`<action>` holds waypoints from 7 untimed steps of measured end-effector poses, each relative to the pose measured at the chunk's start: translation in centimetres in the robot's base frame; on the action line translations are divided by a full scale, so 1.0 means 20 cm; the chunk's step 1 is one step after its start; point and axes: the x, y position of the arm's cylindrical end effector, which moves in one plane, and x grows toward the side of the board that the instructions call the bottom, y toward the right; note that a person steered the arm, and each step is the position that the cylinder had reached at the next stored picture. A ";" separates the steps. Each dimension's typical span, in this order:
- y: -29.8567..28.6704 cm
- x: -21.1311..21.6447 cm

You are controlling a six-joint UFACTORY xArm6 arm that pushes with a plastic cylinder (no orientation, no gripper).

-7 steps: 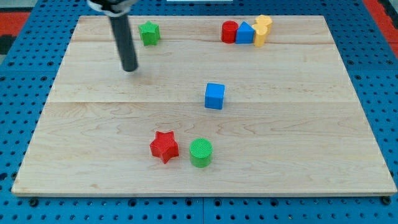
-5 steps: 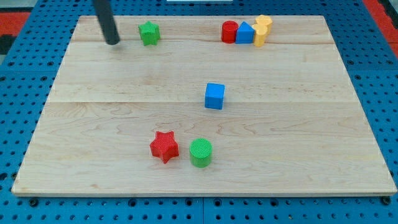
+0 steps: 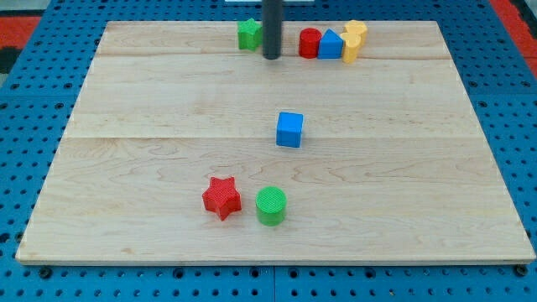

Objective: Move the green star to the left of the red circle

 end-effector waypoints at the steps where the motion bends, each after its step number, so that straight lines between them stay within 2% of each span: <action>1: -0.36 -0.15; 2: -0.37 -0.40; 3: 0.13 -0.37; 4: 0.39 -0.23; 5: 0.06 -0.38; 6: -0.21 -0.40; 7: -0.24 -0.17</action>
